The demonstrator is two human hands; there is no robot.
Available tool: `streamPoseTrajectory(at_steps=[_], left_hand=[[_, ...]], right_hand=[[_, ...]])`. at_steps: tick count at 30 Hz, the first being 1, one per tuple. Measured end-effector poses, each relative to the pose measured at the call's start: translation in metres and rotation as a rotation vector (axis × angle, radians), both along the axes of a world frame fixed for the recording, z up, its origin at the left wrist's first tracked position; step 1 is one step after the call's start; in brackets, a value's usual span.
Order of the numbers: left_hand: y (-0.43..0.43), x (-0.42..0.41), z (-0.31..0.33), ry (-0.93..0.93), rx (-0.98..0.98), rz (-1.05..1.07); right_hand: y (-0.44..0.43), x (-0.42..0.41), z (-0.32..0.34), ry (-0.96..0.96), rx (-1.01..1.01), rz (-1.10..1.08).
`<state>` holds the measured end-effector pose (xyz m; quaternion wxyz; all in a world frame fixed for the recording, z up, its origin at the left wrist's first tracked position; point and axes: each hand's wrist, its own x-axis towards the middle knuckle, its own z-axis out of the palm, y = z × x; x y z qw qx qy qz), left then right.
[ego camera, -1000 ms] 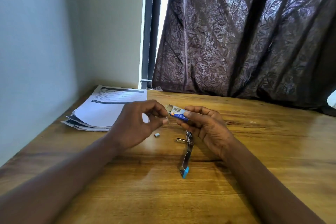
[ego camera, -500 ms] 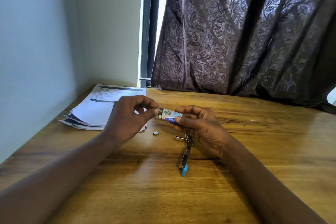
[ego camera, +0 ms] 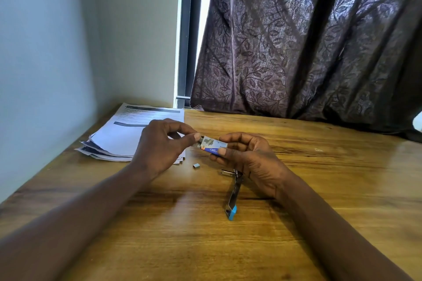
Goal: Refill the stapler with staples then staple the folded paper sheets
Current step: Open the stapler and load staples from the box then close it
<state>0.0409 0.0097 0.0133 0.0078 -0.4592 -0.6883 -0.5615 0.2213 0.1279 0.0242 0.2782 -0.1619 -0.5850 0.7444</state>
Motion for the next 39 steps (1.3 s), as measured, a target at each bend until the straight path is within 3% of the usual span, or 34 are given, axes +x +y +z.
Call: streamPoseTrajectory(at_steps=[8,19,27,39], left_hand=[[-0.002,0.005,0.001,0.156,-0.022,-0.058],[-0.002,0.008,0.004,0.001,-0.058,-0.144],[-0.007,0.010,0.010,-0.265,0.002,-0.286],[-0.008,0.010,0.010,-0.298,0.021,-0.313]], right_hand=[[-0.002,0.001,0.001,0.025,-0.036,-0.022],[-0.002,0.002,0.004,0.008,-0.068,-0.036],[-0.003,0.005,0.009,0.033,-0.107,-0.054],[-0.006,0.005,0.008,0.043,-0.008,-0.068]])
